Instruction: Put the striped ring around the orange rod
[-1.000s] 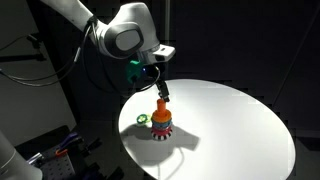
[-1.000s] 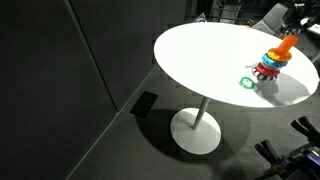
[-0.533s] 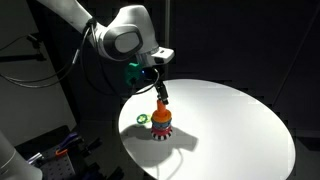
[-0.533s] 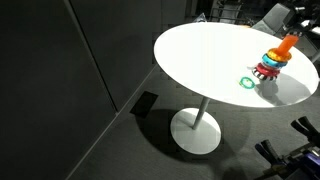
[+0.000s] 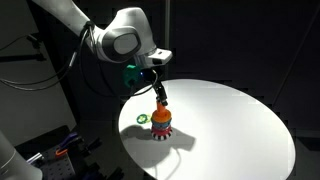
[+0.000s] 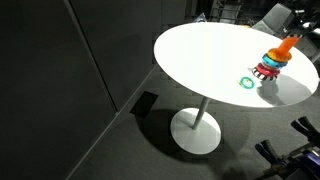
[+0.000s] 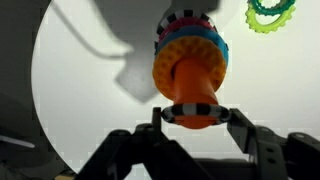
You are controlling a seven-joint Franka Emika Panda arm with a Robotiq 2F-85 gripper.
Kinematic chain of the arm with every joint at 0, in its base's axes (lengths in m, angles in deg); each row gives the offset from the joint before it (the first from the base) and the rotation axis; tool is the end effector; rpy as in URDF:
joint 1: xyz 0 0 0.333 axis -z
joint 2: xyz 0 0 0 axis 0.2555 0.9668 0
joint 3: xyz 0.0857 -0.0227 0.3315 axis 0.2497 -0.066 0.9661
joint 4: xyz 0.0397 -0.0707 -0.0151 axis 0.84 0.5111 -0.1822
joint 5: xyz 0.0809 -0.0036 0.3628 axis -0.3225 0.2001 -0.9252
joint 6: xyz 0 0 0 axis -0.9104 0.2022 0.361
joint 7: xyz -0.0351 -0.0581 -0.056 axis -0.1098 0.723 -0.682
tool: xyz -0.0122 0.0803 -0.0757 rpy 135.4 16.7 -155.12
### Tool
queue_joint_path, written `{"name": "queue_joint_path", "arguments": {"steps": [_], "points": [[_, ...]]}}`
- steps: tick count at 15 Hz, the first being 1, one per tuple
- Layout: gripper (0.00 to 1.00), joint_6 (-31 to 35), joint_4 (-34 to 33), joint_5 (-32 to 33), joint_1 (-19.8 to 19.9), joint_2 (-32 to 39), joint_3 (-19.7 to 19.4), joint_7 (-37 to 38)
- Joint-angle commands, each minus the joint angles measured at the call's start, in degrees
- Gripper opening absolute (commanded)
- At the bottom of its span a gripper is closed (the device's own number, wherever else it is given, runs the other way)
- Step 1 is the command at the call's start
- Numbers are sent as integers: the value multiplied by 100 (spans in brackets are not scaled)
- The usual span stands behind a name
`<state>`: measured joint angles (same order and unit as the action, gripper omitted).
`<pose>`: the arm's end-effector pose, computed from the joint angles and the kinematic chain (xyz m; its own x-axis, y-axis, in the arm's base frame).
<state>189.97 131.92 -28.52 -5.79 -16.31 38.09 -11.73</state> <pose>0.4681 -0.1244 0.3690 0.8444 -0.4570 0.2796 -0.4874 -0.8719 0.0470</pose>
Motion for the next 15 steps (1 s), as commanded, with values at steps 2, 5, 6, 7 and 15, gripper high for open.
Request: {"name": "queue_joint_path", "arguments": {"steps": [2,5,6,7,15], "points": [[43,270,237,725,35,-191,-13,745],[43,370,336,1177,48,-229,-4,1192],[43,385,372,1306,53,-247,0,1322],[43,393,404,1420,58,-267,6,1439],[43,560,650,2063,167,-442,45,2157]]}}
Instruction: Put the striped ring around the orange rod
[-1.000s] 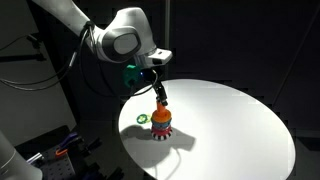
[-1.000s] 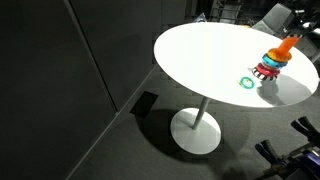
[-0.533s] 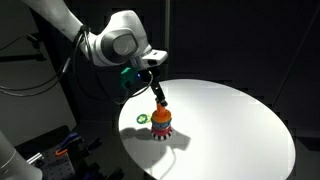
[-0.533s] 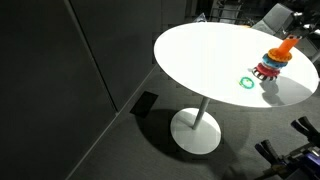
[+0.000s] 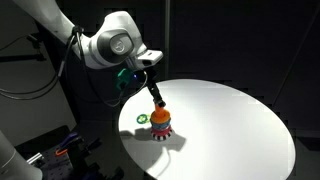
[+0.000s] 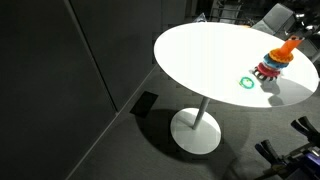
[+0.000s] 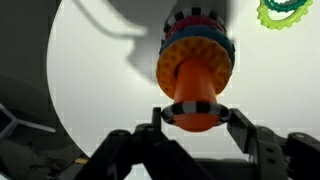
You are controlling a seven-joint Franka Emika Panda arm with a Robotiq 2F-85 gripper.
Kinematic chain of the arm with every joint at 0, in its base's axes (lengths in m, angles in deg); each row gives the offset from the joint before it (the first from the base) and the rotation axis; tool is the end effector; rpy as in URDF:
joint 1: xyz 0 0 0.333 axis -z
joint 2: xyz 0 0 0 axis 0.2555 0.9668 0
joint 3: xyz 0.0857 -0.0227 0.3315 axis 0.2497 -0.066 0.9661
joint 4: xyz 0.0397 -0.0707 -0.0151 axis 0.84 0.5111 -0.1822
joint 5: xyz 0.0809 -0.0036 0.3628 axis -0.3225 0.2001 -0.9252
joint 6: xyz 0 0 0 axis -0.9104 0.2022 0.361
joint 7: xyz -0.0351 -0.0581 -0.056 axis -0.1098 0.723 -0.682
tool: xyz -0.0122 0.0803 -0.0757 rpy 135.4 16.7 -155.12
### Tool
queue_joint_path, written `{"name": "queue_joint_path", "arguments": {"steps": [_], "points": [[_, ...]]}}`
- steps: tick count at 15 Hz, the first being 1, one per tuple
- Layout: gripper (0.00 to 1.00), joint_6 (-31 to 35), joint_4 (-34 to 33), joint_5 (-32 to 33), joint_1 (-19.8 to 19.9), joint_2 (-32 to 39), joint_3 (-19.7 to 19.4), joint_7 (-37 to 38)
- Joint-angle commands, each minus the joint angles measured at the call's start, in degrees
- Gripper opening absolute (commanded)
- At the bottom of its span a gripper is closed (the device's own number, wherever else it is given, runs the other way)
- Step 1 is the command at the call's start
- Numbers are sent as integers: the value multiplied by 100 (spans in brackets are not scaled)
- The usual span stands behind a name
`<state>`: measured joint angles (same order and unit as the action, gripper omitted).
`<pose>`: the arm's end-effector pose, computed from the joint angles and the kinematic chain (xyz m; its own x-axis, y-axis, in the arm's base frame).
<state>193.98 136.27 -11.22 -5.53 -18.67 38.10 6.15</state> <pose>0.4489 -0.1069 0.3625 0.8043 -0.4667 0.3677 -0.5324 -0.8408 0.0974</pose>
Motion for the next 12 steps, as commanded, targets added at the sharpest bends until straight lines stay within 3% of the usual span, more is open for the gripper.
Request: {"name": "queue_joint_path", "arguments": {"steps": [1,12], "points": [[43,213,240,443,167,-219,46,498],[43,582,370,2231,398,-280,-11,2459]]}}
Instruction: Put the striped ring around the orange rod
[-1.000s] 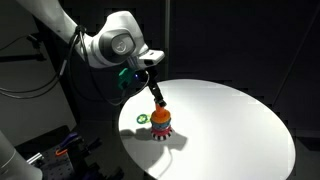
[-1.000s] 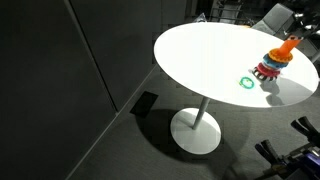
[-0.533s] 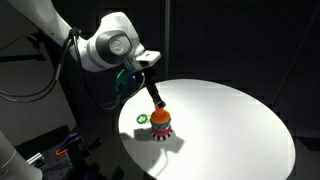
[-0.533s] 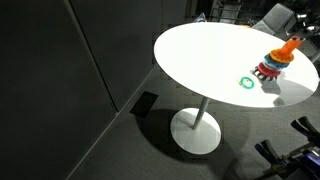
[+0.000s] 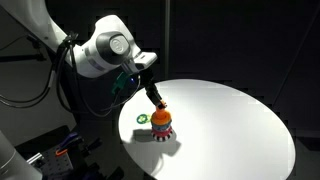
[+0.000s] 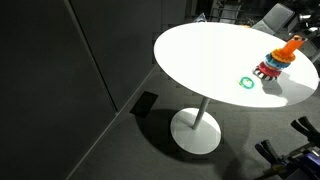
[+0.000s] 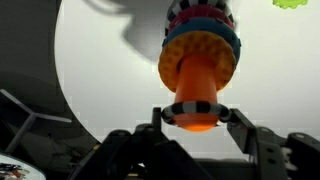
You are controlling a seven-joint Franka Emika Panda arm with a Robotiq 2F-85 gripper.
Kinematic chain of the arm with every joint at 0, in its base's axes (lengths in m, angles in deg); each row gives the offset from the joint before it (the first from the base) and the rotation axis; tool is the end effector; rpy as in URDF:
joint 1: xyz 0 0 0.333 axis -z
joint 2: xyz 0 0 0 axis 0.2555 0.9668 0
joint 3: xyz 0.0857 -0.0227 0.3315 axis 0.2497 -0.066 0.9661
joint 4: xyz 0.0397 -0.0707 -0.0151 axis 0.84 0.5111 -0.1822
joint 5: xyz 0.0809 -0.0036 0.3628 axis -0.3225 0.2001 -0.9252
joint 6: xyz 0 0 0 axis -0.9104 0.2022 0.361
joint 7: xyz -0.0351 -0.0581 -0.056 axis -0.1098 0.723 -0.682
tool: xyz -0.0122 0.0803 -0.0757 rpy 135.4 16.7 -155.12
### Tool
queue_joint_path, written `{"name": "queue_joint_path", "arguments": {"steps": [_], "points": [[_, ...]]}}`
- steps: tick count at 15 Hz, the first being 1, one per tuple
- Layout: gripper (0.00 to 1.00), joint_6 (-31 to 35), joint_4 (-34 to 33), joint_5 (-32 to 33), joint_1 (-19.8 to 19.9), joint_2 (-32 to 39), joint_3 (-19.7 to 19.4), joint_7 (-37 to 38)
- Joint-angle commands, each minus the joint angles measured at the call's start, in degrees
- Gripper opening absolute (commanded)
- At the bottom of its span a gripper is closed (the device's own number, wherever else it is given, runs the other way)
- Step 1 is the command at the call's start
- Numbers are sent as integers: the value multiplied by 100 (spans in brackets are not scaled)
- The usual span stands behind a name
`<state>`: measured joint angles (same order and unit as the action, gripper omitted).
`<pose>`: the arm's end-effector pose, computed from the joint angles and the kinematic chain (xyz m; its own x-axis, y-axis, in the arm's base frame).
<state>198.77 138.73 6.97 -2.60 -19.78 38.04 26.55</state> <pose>0.4320 -0.1071 0.3567 0.7159 -0.5146 0.4719 -0.6141 -0.7856 0.0750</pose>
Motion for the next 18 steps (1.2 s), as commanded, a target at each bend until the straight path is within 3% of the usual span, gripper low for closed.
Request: {"name": "queue_joint_path", "arguments": {"steps": [1,11,12,15,18], "points": [[43,100,124,529,111,-170,-7,548],[43,58,92,1551,96,-45,-25,1628],[92,60,108,1496,84,-33,-35,1546],[100,119,180,1296,65,8,-59,1338],[100,170,273,1001,47,73,-83,1027]]}}
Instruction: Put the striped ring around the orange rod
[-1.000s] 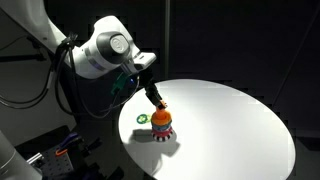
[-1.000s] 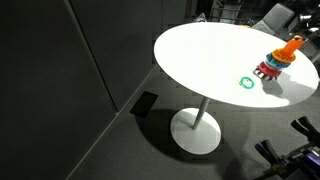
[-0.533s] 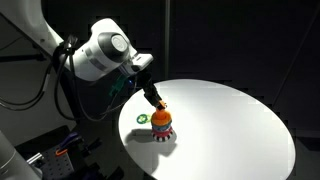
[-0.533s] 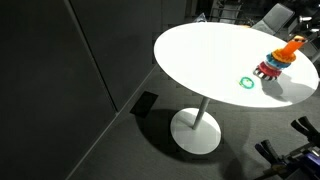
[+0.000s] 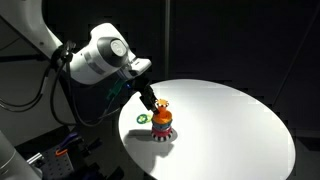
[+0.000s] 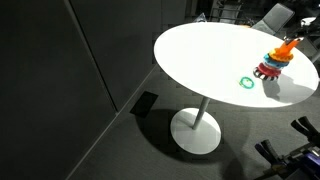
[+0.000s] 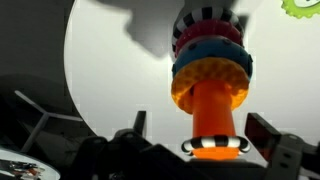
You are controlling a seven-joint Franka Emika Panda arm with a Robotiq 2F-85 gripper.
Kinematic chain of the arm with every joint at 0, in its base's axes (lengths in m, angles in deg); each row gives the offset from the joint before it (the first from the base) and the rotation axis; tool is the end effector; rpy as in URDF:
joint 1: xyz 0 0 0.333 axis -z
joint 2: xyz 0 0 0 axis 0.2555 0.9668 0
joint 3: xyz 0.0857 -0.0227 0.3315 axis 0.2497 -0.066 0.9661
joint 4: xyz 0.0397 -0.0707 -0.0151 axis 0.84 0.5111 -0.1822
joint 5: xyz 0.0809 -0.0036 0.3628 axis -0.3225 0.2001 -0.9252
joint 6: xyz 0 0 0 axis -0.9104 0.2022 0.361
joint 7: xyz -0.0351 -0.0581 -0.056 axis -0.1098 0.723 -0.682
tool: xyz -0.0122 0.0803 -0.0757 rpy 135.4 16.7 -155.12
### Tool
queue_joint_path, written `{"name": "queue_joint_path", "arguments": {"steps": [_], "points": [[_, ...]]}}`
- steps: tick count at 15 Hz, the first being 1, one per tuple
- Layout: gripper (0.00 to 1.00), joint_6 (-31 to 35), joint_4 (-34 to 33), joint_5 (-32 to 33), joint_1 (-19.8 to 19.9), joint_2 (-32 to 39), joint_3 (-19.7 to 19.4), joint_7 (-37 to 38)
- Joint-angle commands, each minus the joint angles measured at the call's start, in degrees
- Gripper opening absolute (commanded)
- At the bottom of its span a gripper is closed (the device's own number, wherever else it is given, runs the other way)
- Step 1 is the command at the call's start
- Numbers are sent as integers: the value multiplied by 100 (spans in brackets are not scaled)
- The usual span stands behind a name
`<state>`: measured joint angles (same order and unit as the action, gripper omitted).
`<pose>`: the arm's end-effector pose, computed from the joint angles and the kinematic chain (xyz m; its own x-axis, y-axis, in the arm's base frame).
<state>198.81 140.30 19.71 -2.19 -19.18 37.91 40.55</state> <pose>0.4173 -0.0994 0.3362 0.6883 -0.5285 0.4968 -0.6472 -0.7568 0.0916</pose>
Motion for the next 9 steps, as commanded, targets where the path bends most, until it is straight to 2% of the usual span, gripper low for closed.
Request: {"name": "queue_joint_path", "arguments": {"steps": [1,4,9], "points": [[100,181,150,-430,1,27,-76,-533],[100,231,228,-911,-16,62,-79,-1020],[100,369,442,-2443,-152,31,-63,-2480]]}}
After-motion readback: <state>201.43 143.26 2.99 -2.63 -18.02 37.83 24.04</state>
